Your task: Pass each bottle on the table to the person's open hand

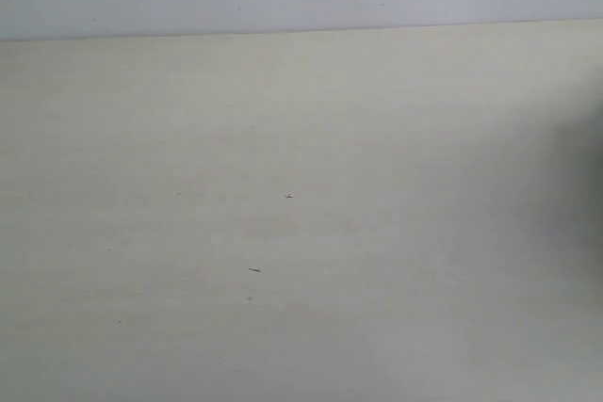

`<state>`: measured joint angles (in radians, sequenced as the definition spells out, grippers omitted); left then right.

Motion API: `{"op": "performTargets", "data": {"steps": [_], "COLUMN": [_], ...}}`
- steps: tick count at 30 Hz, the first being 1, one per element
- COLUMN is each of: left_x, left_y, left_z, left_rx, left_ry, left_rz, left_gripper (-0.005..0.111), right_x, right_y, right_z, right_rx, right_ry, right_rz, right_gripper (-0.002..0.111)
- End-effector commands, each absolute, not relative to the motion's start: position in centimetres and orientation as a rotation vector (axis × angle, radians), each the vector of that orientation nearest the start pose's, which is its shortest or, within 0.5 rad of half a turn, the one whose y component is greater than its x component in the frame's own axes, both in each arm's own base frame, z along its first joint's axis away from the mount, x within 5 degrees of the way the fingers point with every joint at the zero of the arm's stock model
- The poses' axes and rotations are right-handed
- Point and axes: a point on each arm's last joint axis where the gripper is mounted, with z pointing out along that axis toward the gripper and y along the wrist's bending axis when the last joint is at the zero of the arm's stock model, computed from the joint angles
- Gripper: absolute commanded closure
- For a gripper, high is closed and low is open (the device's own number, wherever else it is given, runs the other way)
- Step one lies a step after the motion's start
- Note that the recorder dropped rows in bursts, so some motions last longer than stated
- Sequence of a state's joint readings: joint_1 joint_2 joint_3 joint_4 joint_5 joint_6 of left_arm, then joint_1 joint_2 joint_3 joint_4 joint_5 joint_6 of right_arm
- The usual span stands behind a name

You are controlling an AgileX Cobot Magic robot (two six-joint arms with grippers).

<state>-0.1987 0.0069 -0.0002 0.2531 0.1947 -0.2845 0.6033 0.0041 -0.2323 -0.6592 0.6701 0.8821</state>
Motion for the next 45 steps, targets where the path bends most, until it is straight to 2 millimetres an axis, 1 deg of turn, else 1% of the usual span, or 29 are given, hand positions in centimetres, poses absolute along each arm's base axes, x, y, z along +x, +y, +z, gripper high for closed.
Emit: {"op": "performTargets", "data": {"steps": [1,8,12,15,19,22,24,26,28,31,36,40,42,45], "left_x": [5.6,5.6,5.6,5.6,5.6,5.6,5.6,5.6,5.6,5.6,5.6,5.6,5.6,5.6], "left_y": [-0.7,-0.7,-0.7,-0.7,-0.7,-0.7,-0.7,-0.7,-0.7,-0.7,-0.7,-0.7,-0.7,-0.7], "left_z": [19.6,19.6,19.6,19.6,19.6,19.6,19.6,19.6,19.6,19.6,19.6,19.6,19.6,19.6], "left_rx": [0.093,0.093,0.093,0.093,0.093,0.093,0.093,0.093,0.093,0.093,0.093,0.093,0.093,0.093], "left_ry": [1.675,1.675,1.675,1.675,1.675,1.675,1.675,1.675,1.675,1.675,1.675,1.675,1.675,1.675], "left_rz": [-0.142,-0.142,-0.142,-0.142,-0.142,-0.142,-0.142,-0.142,-0.142,-0.142,-0.142,-0.142,-0.142,-0.142], "left_gripper": [0.107,0.107,0.107,0.107,0.107,0.107,0.107,0.107,0.107,0.107,0.107,0.107,0.107,0.107], "right_x": [4.4,4.4,4.5,4.8,5.4,5.6,5.6,5.5,5.4,5.4,5.4,5.5,5.6,5.6], "right_y": [-1.2,-1.2,-1.3,-1.3,-1.0,-1.0,-1.1,-1.5,-1.7,-1.9,-1.8,-1.4,-1.0,-0.7], "right_z": [24.4,24.4,24.3,23.4,21.3,19.7,19.9,19.8,19.8,19.7,19.8,20.5,20.9,21.1], "right_rx": [0.032,0.035,0.061,0.073,0.073,0.117,0.163,0.278,0.346,0.377,0.337,0.167,0.091,0.071], "right_ry": [1.792,1.792,1.772,1.714,1.66,1.661,1.63,1.629,1.618,1.614,1.617,1.564,1.529,1.502], "right_rz": [0.321,0.319,0.274,0.153,0.052,0.018,0.009,0.007,0.0,-0.013,-0.047,-0.125,-0.135,-0.095], "right_gripper": [0.108,0.108,0.108,0.108,0.108,0.108,0.108,0.108,0.108,0.108,0.108,0.108,0.108,0.108]}}
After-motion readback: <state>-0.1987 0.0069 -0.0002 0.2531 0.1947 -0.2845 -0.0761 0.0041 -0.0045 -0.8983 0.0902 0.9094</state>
